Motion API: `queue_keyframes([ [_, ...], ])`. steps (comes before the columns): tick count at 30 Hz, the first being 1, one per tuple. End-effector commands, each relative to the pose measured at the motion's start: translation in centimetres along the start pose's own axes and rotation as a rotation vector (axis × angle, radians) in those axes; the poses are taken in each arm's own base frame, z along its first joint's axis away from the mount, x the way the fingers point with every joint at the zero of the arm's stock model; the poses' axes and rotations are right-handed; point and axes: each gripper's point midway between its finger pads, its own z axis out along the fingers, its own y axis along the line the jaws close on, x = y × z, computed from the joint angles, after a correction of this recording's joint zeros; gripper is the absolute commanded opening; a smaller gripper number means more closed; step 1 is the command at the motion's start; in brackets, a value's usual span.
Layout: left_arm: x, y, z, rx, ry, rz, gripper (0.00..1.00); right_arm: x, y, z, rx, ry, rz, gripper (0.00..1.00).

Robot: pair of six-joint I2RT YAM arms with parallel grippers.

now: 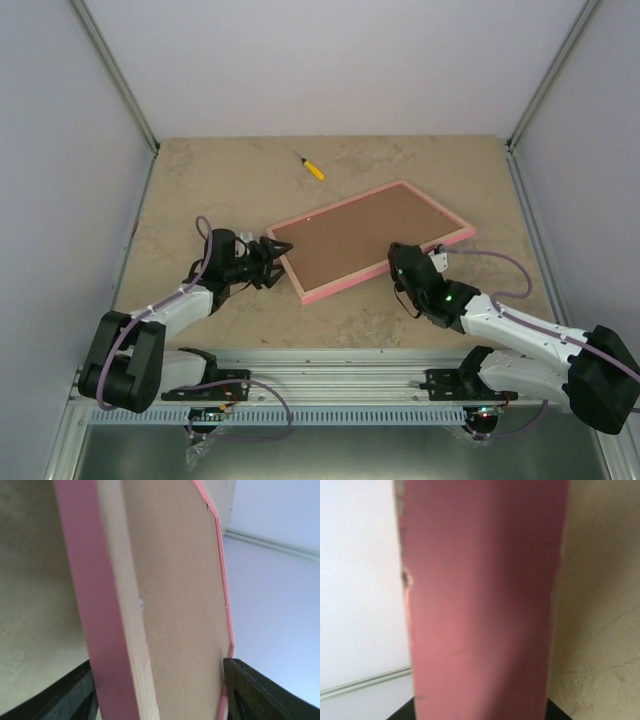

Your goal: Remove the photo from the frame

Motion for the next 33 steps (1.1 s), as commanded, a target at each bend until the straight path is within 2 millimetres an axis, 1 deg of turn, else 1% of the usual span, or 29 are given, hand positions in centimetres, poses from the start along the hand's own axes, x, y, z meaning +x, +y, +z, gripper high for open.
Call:
queue_keyframes([
  [1,0.4,-1.0,0.0,0.083,0.015,-0.033,0.62,0.1,-1.5,0.2,0.042,0.005,-0.018,0.01],
  [5,0.2,-1.2,-0.1,0.097,0.001,-0.035,0.48,0.1,-2.0,0.1,0.053,0.008,-0.002,0.01],
  [6,0.2,-1.4,-0.2,0.106,0.0,-0.031,0.45,0.1,-2.1,0.1,0.056,0.011,0.004,0.04],
  [10,0.2,-1.7,-0.3,0.135,-0.006,-0.032,0.23,0.3,-2.3,0.0,0.055,0.028,0.02,0.22],
  [12,0.2,-1.6,-0.4,0.142,-0.01,-0.041,0.15,0.2,-2.1,-0.2,0.048,0.027,0.023,0.33],
  [14,0.2,-1.4,-0.3,0.141,-0.009,-0.046,0.08,0.0,-1.9,-0.3,0.038,0.027,0.029,0.47],
  [16,0.2,-1.3,-0.3,0.143,-0.007,-0.049,0.03,-0.1,-1.6,-0.6,0.022,0.031,0.033,0.56],
  [18,0.2,-1.3,-0.2,0.147,-0.005,-0.051,0.0,-0.3,-1.5,-0.9,0.013,0.035,0.028,0.63],
  [21,0.1,-1.2,-0.1,0.142,-0.007,-0.046,0.0,-0.8,-1.8,-1.5,0.029,0.037,0.002,0.74],
  [23,0.0,-1.0,0.1,0.131,-0.005,-0.041,0.0,-1.3,-2.1,-2.0,0.05,0.034,-0.032,0.79],
  [28,-0.4,-0.3,1.0,0.082,0.028,-0.01,0.0,-2.8,-2.3,-3.3,0.075,0.041,-0.143,0.83],
  [30,-0.7,0.3,1.3,0.064,0.037,-0.019,0.0,-3.3,-3.2,-3.5,0.112,0.063,-0.176,0.87],
  [31,-0.9,0.4,1.3,0.063,0.034,-0.016,0.0,-3.7,-3.5,-3.6,0.119,0.064,-0.188,0.88],
  [33,-1.2,0.8,1.4,0.048,0.031,-0.012,0.0,-3.7,-3.8,-3.6,0.125,0.103,-0.236,0.92],
])
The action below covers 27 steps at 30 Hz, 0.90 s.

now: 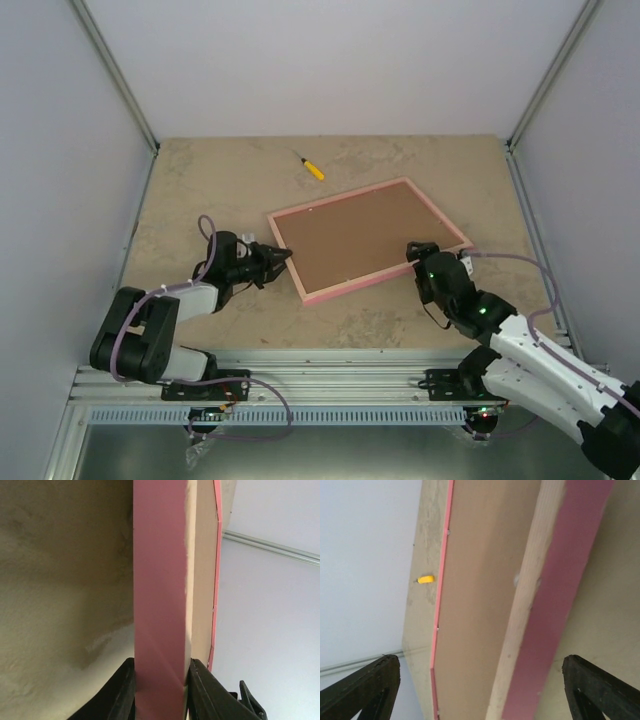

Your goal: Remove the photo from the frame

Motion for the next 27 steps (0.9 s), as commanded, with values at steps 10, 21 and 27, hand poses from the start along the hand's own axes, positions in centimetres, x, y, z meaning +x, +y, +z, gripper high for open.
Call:
queue_keyframes([
  [10,-2.8,2.3,-0.1,-0.226,0.072,0.142,0.0,-3.6,0.4,1.5,0.11,0.114,-0.53,0.98],
  [21,-4.1,6.1,-0.9,-0.428,0.134,0.212,0.0,-7.8,1.0,8.0,0.116,0.315,-0.773,0.98],
  [27,-5.3,6.7,-1.1,-0.512,0.113,0.256,0.0,-9.7,0.9,11.9,0.154,0.33,-0.843,0.98],
])
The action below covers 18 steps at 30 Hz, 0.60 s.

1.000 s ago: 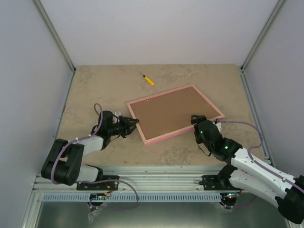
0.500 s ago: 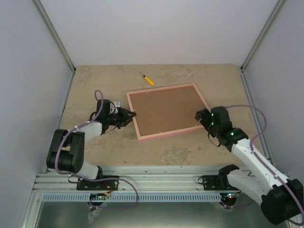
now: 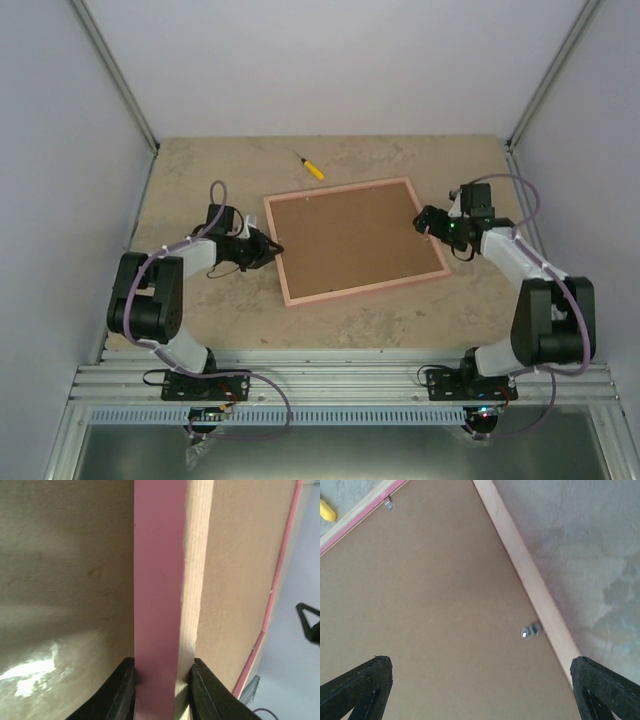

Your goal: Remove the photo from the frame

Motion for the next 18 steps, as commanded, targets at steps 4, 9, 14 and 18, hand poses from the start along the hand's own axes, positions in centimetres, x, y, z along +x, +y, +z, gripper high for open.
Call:
queue_keyframes([
  [4,0.5,4.6,-0.4,-0.254,0.033,-0.091,0.02,-2.1,-0.7,4.0,-0.009,0.06,-0.136,0.98],
  [9,-0.3,5.6,-0.6,-0.33,0.02,-0.066,0.09,-2.1,-2.3,6.3,0.047,0.091,-0.166,0.98],
  [14,-0.8,6.3,-0.8,-0.378,0.01,-0.052,0.19,-0.2,-2.6,7.6,0.019,0.166,-0.168,0.98],
  [18,-1.0,6.8,-0.6,-0.398,0.01,-0.052,0.28,1.3,-2.6,7.7,-0.01,0.2,-0.167,0.98],
])
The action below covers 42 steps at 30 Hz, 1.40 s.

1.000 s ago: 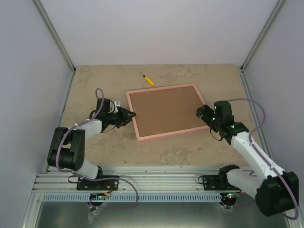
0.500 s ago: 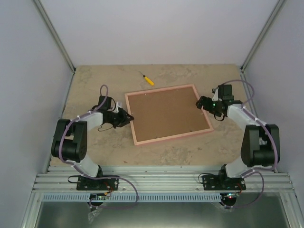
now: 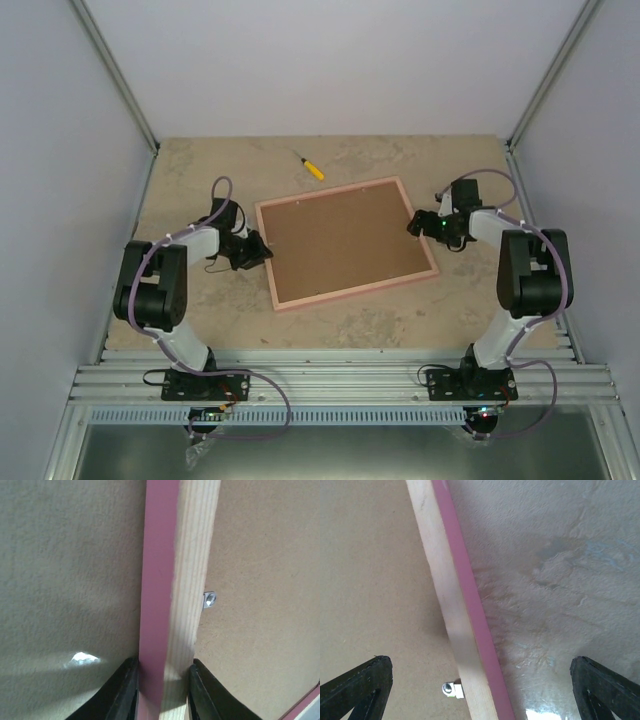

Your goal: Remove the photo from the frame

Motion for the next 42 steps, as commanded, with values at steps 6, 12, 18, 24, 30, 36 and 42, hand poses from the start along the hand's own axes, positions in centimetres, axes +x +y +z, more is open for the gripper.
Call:
queue_keyframes([
  [6,0.3,2.2,0.3,-0.127,0.022,-0.054,0.47,3.5,1.4,-0.1,-0.11,0.07,-0.023,0.98],
  [12,0.2,0.8,0.7,-0.178,0.012,0.018,0.58,5.3,2.5,-1.3,-0.159,0.08,-0.025,0.98],
  [18,-0.3,-1.0,1.2,-0.221,-0.01,0.087,0.62,7.9,3.1,-2.5,-0.186,0.105,-0.015,0.98],
  [24,-0.3,-3.2,1.7,-0.206,-0.029,0.135,0.64,10.8,3.4,-4.1,-0.205,0.112,0.024,0.98],
  [30,1.1,-5.6,2.9,-0.142,-0.008,0.153,0.65,10.7,1.7,-5.7,-0.092,0.032,0.05,0.98],
  [36,1.8,-6.8,2.0,-0.109,-0.02,0.163,0.67,9.4,0.1,-6.3,0.026,-0.002,0.075,0.98],
  [42,1.2,-6.0,-0.3,-0.183,-0.091,0.2,0.74,7.1,-0.4,-8.7,0.157,-0.094,0.049,0.98],
])
